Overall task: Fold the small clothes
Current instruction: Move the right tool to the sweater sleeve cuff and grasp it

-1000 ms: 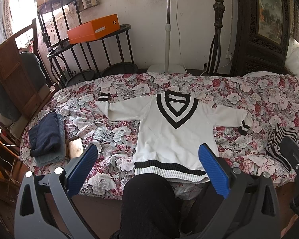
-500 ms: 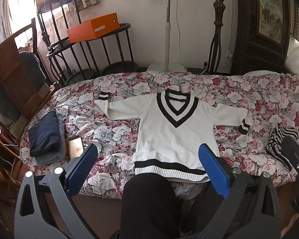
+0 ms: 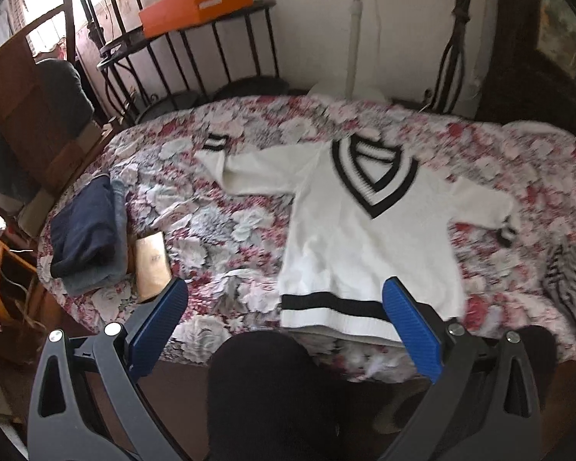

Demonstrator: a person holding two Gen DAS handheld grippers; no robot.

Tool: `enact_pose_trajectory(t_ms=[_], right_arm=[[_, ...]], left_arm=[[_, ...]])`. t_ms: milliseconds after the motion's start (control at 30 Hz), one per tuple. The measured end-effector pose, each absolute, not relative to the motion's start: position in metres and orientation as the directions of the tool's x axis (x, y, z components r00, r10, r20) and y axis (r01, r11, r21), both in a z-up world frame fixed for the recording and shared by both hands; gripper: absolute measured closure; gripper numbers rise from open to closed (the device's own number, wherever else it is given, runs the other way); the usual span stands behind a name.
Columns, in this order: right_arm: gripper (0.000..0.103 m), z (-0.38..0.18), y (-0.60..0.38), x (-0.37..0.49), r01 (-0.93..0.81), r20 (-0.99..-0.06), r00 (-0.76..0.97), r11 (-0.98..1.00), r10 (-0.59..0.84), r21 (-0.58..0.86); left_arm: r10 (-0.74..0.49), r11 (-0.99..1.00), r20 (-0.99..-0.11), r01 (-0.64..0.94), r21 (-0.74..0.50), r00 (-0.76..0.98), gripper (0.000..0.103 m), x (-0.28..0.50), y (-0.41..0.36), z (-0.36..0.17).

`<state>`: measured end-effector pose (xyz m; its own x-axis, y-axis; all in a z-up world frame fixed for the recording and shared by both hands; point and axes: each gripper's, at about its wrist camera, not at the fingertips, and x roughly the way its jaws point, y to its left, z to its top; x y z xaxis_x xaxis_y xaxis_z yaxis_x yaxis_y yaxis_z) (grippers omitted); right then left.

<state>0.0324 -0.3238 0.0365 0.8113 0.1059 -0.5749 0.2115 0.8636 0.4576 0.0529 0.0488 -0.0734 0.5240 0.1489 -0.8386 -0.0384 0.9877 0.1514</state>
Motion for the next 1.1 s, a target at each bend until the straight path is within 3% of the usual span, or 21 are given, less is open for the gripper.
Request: enact_pose_trajectory(t_ms=[267, 433, 533, 633, 700, 800, 867, 1000, 1100], right_arm=[[0.003, -0.041, -0.293, 0.125, 0.207, -0.743, 0.645, 0.895, 0.179, 0.396], [0.003, -0.106, -0.251, 0.186, 0.162, -0.845, 0.493, 0.933, 0.206, 0.322], [0.004, -0.164, -0.240, 0.209, 0.160, -0.918, 0.347, 0.952, 0.192, 0.260], [0.003, -0.241, -0.243, 0.215, 0.193, -0.960, 0.112, 0.942, 0.257, 0.275], [0.004, -0.245, -0.252, 0.210, 0.193, -0.945, 0.150, 0.929, 0.291, 0.317], [0.004, -0.209, -0.293, 0.212, 0.259, -0.884, 0.371, 0.883, 0.284, 0.392], [0.004, -0.191, -0.340, 0.213, 0.373, -0.847, 0.497, 0.836, 0.187, 0.403], [0.009, -0.210, -0.400, 0.219, 0.525, -0.901, 0.433, 0.819, -0.024, 0.230], [0.013, -0.231, -0.400, 0.219, 0.480, -0.924, 0.381, 0.858, -0.016, 0.183]], left_arm=[[0.245, 0.968, -0.887, -0.040, 0.249, 0.391, 0.005, 0.121, 0.050, -0.151], [0.231, 0.972, -0.916, -0.042, 0.230, 0.328, 0.005, 0.170, 0.051, -0.196], [0.228, 0.971, -0.943, 0.018, 0.239, 0.241, 0.005, 0.189, 0.040, -0.246], [0.306, 0.945, -0.951, 0.104, 0.309, 0.050, 0.004, 0.194, 0.029, -0.320], [0.303, 0.946, -0.953, 0.122, 0.300, -0.001, 0.004, 0.191, 0.030, -0.347], [0.266, 0.959, -0.962, 0.084, 0.270, 0.057, 0.004, 0.204, 0.030, -0.326], [0.239, 0.968, -0.963, 0.048, 0.247, 0.125, 0.004, 0.218, 0.028, -0.307], [0.233, 0.969, -0.953, 0.033, 0.244, 0.193, 0.004, 0.256, 0.016, -0.288], [0.239, 0.967, -0.948, 0.041, 0.253, 0.209, 0.004, 0.279, 0.003, -0.296]])
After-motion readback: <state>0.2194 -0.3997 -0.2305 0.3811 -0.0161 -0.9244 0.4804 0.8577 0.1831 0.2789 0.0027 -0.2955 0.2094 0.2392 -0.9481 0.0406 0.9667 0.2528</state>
